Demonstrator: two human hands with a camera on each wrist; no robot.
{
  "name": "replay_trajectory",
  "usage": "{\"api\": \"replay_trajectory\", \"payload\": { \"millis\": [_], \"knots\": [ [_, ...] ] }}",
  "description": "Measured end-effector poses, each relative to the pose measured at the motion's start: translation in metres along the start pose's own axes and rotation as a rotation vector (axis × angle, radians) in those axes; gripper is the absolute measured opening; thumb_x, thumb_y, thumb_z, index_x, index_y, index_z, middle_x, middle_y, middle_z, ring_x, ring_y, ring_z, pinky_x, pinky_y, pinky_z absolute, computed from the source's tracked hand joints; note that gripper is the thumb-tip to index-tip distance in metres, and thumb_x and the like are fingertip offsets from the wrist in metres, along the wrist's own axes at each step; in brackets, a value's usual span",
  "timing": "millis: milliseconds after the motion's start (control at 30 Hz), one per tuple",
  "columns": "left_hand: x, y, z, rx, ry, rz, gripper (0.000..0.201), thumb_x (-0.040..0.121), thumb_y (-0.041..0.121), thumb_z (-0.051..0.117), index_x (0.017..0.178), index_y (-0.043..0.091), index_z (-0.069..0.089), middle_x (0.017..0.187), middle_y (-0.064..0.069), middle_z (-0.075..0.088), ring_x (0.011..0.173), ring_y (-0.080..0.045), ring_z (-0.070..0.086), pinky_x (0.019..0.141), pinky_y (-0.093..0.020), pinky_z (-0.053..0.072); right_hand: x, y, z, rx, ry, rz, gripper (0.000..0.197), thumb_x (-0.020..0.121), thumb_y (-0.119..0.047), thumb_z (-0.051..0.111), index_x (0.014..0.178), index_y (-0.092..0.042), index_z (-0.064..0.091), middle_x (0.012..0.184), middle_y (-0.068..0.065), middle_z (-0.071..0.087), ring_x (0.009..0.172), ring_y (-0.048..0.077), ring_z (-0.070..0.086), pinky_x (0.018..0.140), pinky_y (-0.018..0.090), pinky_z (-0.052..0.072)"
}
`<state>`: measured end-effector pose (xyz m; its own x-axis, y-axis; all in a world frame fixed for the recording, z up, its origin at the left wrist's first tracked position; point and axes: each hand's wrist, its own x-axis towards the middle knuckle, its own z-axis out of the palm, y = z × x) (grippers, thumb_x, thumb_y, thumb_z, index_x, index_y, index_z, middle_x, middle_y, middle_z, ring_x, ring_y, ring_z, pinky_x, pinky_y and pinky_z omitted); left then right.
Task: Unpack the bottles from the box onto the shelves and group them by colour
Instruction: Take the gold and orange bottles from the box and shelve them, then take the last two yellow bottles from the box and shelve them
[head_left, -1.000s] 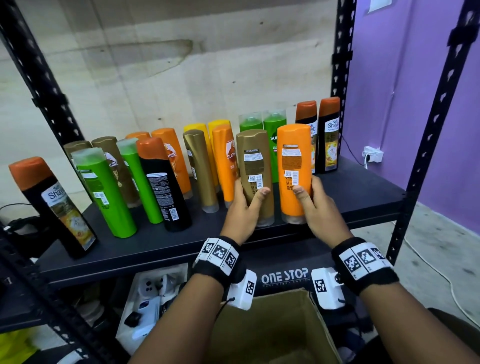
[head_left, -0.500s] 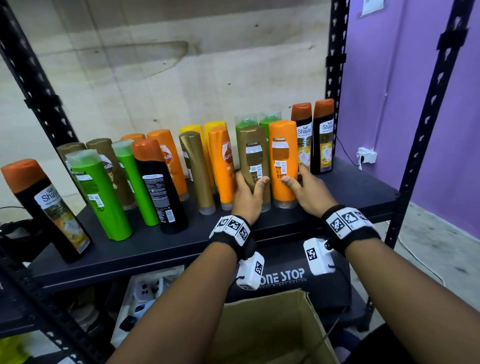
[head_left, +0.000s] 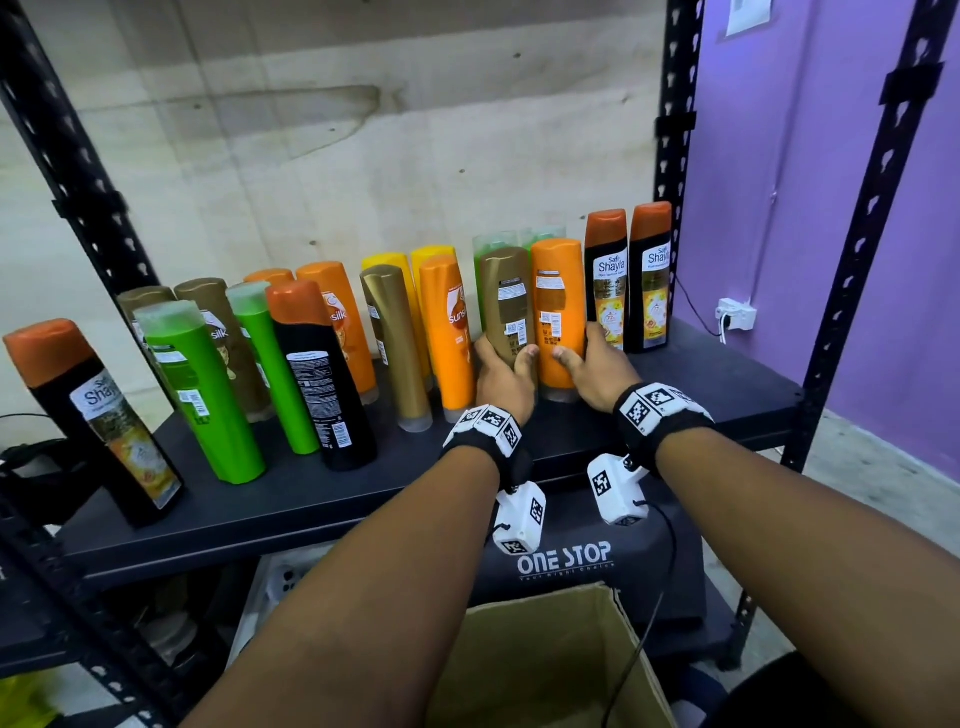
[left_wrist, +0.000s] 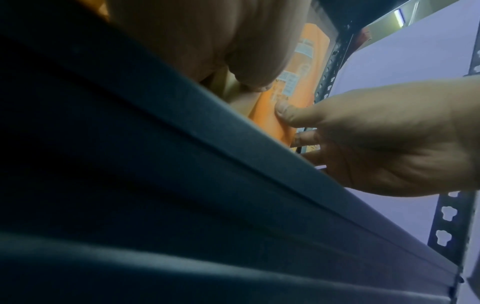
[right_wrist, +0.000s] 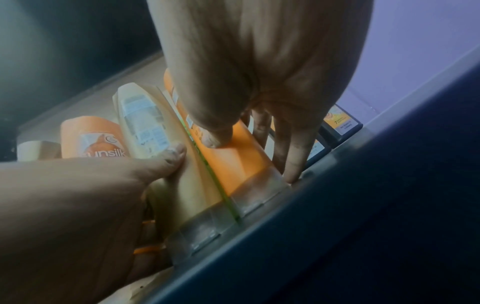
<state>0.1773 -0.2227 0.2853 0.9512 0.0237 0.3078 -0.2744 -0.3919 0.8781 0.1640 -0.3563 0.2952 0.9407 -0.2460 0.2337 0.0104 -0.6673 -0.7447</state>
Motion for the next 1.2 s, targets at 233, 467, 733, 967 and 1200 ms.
{"api": "replay_trajectory", "payload": {
  "millis": [233,467,733,967,1200],
  "knots": [
    [0.001,-0.002,-0.004,0.023,-0.026,0.021,0.062,0.104,0.037,0.053,0.152,0.014,0.021,0.142,-0.014,0.055,0.120,-0.038,0.061,0.095,-0.039,0.049,-0.005,0.005,0.003,0.078,0.040,-0.018,0.058,0.102,-0.039,0.056,0.151,-0.016,0.035,0.148,0.012,0.051,0.134,0.033,0.051,0.110,0.047,0.043],
    [-0.021,-0.015,-0.008,0.117,-0.059,0.002,0.066,0.104,0.020,0.052,0.159,0.016,0.016,0.152,-0.013,0.045,0.135,-0.036,0.049,0.105,-0.042,0.044,-0.023,0.013,0.015,0.125,0.123,-0.015,0.071,0.098,-0.032,0.064,0.156,-0.016,0.026,0.155,0.010,0.040,0.139,0.028,0.044,0.114,0.044,0.039],
    [-0.058,-0.025,-0.033,0.163,-0.063,0.099,0.051,0.103,0.025,0.056,0.150,0.017,0.042,0.148,-0.004,0.052,0.137,-0.022,0.047,0.114,-0.038,0.040,-0.074,0.015,0.023,0.120,0.178,-0.143,0.061,0.100,-0.032,0.060,0.153,-0.026,0.030,0.150,0.001,0.038,0.132,0.016,0.046,0.099,0.030,0.039],
    [-0.105,-0.039,-0.067,0.301,-0.021,0.280,0.023,0.101,0.026,0.058,0.122,0.019,0.067,0.119,0.004,0.063,0.115,-0.016,0.055,0.100,-0.029,0.042,-0.118,0.001,0.030,-0.160,0.162,-0.373,0.014,0.099,-0.025,0.054,0.110,-0.023,0.061,0.113,-0.007,0.052,0.108,0.011,0.046,0.086,0.031,0.046],
    [-0.140,-0.077,-0.095,0.395,-0.036,0.314,0.012,0.100,0.026,0.057,0.107,0.023,0.066,0.097,0.012,0.059,0.090,-0.007,0.058,0.080,-0.026,0.049,-0.143,0.005,0.051,-0.329,-0.152,-0.398,0.010,0.097,-0.027,0.049,0.095,-0.024,0.059,0.097,-0.011,0.052,0.087,0.007,0.044,0.071,0.031,0.042]
  ]
}}
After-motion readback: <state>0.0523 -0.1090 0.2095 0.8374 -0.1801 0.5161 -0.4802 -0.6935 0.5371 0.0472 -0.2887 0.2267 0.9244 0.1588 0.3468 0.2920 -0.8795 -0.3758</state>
